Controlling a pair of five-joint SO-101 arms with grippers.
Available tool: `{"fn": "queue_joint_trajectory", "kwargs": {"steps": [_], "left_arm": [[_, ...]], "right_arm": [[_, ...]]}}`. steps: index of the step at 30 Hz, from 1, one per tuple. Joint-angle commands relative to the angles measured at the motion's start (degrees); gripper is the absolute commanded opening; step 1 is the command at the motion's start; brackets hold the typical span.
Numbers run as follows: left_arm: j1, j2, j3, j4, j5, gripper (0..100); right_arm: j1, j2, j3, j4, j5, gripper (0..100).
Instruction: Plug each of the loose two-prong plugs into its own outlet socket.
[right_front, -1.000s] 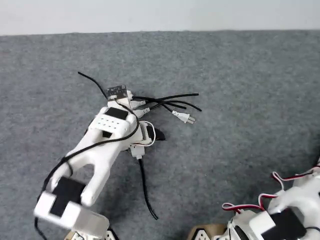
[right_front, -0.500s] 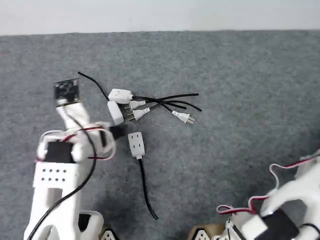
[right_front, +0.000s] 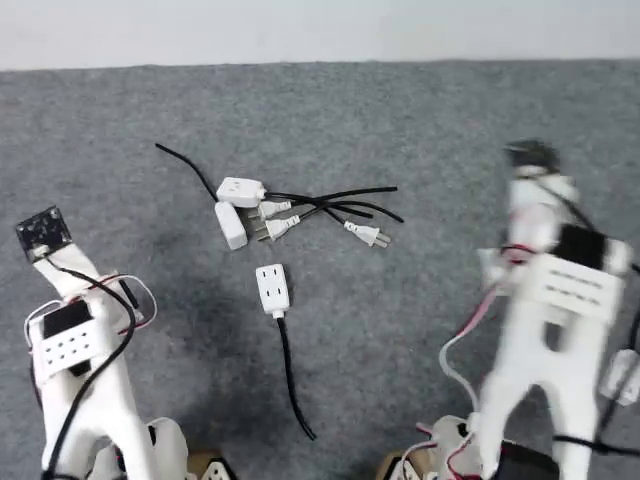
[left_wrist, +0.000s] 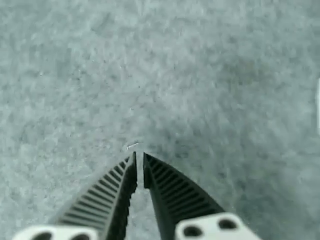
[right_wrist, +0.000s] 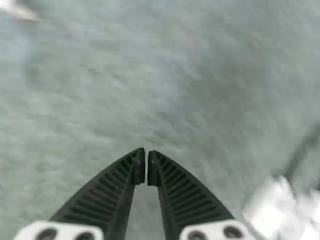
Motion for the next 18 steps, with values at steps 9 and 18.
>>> {"fn": "queue_joint_trajectory", "kwargs": {"steps": [9, 18], "left_arm": [[1.76, 17.49, -3.56, -14.77, -4.13, 1], [4.75, 17.93, -4.00, -14.86, -8.18, 1]], "right_arm": [[-26.33, 17.63, -2.37, -26.33, -4.57, 6.7], [-26.15, 39.60, -15.38, -34.86, -0.97, 0.9]]}}
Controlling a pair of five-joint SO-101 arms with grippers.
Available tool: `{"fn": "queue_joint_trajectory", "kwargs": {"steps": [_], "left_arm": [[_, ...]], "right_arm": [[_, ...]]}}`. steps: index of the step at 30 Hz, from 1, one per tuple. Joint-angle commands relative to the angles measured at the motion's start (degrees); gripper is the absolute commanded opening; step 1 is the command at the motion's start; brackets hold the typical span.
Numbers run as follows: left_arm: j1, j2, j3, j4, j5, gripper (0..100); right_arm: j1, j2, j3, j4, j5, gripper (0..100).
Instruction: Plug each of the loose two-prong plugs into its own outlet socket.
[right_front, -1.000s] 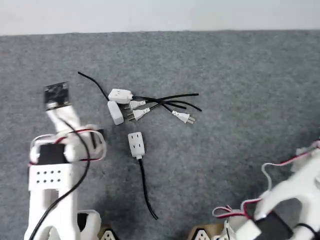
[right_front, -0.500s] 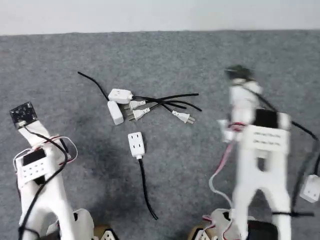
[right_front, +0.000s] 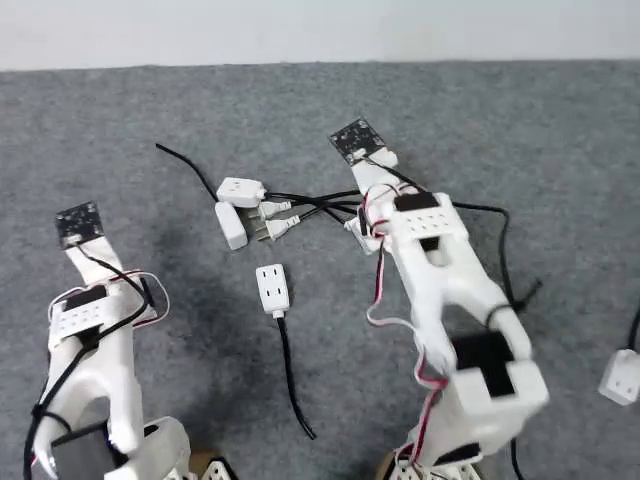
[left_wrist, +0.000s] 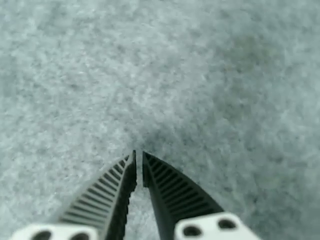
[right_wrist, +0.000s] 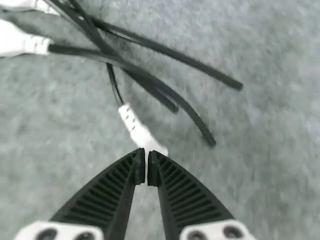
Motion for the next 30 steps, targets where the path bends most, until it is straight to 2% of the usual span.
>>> {"fn": "queue_joint_trajectory", "kwargs": {"steps": [1, 5, 12, 20, 26, 28, 30], "left_arm": [[1.41, 0.09, -2.77, -1.85, -2.81, 1], [1.58, 0.18, -2.33, -3.96, -2.81, 1], [1.41, 0.18, -2.24, -4.13, -2.90, 1], [1.32, 0.18, -2.24, -4.13, -2.90, 1], [1.32, 0.18, -2.33, -4.22, -2.81, 1], [1.32, 0.18, -2.33, -4.22, -2.81, 1], [1.32, 0.18, -2.33, -4.22, -2.81, 1]], "right_arm": [[-0.66, 5.14, -8.53, -0.57, 1.32, 0.8], [-1.45, 8.84, -13.45, 6.02, 2.46, 0.8], [-5.49, 9.45, -13.63, 13.41, 5.36, 0.8], [-4.70, 8.13, -14.15, 14.20, 4.84, 0.8], [-6.02, -1.54, -12.92, 13.58, 4.84, 1.0], [-5.85, -2.68, -13.27, 12.26, 4.92, 6.3], [-5.49, -2.33, -14.15, 12.35, 5.80, 18.8]]}}
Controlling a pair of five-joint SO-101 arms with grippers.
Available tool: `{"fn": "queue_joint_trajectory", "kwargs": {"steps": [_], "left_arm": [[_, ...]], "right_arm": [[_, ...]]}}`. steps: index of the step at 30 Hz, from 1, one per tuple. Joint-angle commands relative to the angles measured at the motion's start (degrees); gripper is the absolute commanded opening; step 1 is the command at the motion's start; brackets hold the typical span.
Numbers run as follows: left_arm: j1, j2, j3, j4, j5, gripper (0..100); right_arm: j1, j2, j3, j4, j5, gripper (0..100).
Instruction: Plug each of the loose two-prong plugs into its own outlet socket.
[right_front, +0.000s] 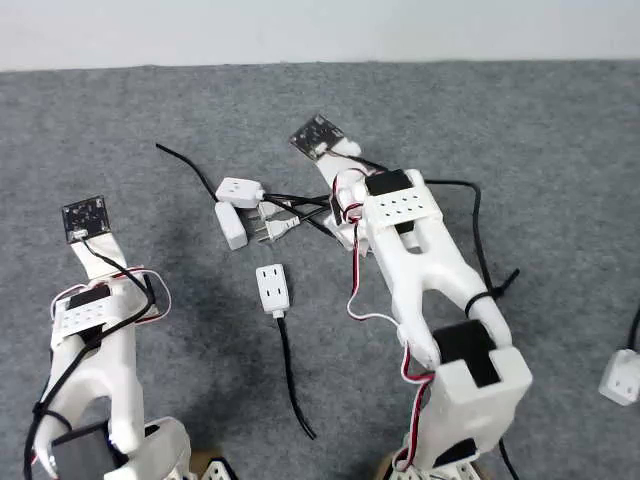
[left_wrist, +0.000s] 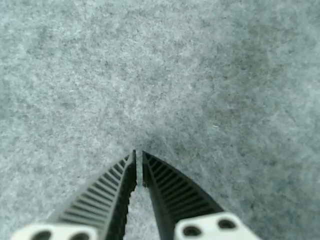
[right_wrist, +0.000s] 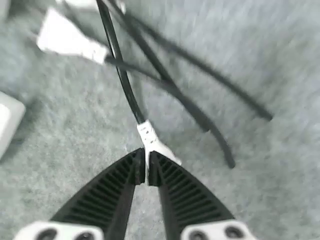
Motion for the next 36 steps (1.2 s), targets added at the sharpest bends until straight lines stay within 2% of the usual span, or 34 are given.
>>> {"fn": "queue_joint_trajectory", "kwargs": {"steps": [1, 3, 8, 14, 23, 28, 30, 32, 34, 36], "left_arm": [[0.26, 0.00, -2.33, -1.41, -0.44, 1], [0.26, 0.00, -2.33, -1.41, -0.53, 1], [0.26, 0.00, -2.33, -1.49, -0.62, 1], [0.18, 0.00, -2.33, -1.49, -0.62, 1], [0.18, 0.00, -2.33, -1.49, -0.62, 1], [0.18, 0.00, -2.33, -1.49, -0.70, 1], [0.18, 0.00, -2.33, -1.49, -0.70, 1], [0.18, 0.00, -2.33, -1.49, -0.70, 1], [0.18, 0.00, -2.33, -1.49, -0.70, 1], [0.18, 0.00, -2.33, -1.49, -0.44, 1]], "right_arm": [[-0.04, -2.68, -2.81, -0.22, 2.81, 23.6], [-0.75, 0.31, -3.43, 1.63, 7.56, 23.6], [-0.40, 9.10, -10.02, 3.56, 14.07, 14.0], [-1.27, 18.24, -22.59, 13.05, 20.22, 18.0], [-0.13, 31.34, -36.92, 19.47, 22.77, 18.0], [-0.31, 36.09, -43.08, 23.08, 22.95, 17.3], [-0.40, 37.05, -44.92, 24.40, 22.68, 11.4], [-0.48, 37.41, -46.59, 25.45, 21.36, 0.3], [-0.40, 37.05, -48.09, 27.56, 14.68, 2.7], [-0.31, 36.09, -50.11, 31.34, 6.77, 0.4]]}}
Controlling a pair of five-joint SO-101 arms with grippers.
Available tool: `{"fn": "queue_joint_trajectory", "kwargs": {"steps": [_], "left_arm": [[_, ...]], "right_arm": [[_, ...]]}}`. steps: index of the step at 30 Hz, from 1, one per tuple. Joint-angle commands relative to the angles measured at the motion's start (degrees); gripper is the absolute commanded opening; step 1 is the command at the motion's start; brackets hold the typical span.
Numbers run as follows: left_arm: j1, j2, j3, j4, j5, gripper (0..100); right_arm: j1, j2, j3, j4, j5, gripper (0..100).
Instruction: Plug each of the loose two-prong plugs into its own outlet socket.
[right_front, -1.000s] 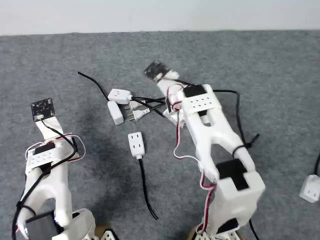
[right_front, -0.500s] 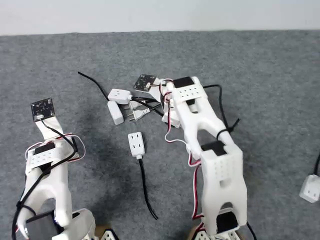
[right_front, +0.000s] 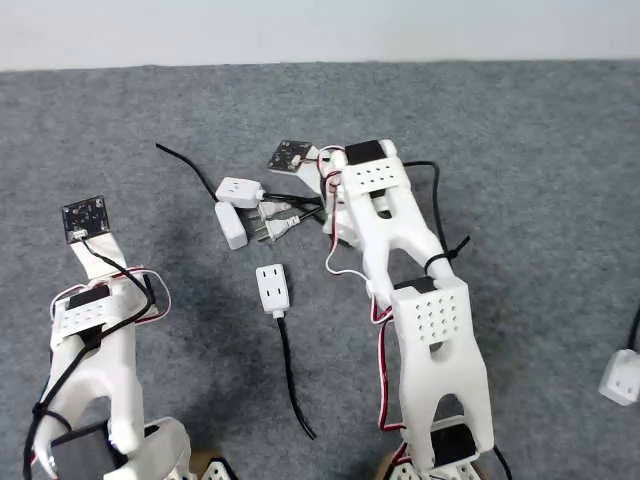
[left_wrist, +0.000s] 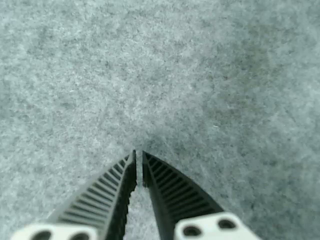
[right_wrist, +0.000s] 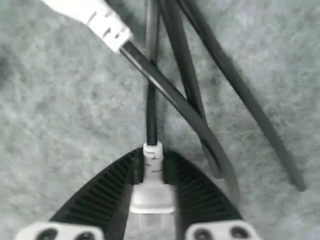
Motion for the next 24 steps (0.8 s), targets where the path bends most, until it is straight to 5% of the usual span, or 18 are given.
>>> {"fn": "queue_joint_trajectory", "kwargs": {"steps": [1, 6, 9, 15, 24], "left_arm": [[0.18, 0.00, -2.33, -1.49, -0.44, 1], [0.18, 0.00, -2.42, -1.49, -0.35, 1], [0.18, 0.00, -2.42, -1.49, -0.35, 1], [0.18, 0.00, -2.51, -1.49, -0.44, 1], [1.14, -0.53, -2.77, -1.41, -0.70, 2]], "right_arm": [[0.13, -2.07, -5.45, 6.81, -14.24, 1.1], [-1.45, -4.62, -8.00, 17.19, -40.35, 0.7], [-4.26, -4.62, -3.34, 18.77, -47.56, 0.8], [-7.96, -14.20, 9.05, 18.51, -48.97, 0.9], [-6.02, -52.44, 38.07, 9.01, -49.93, 0.8]]}}
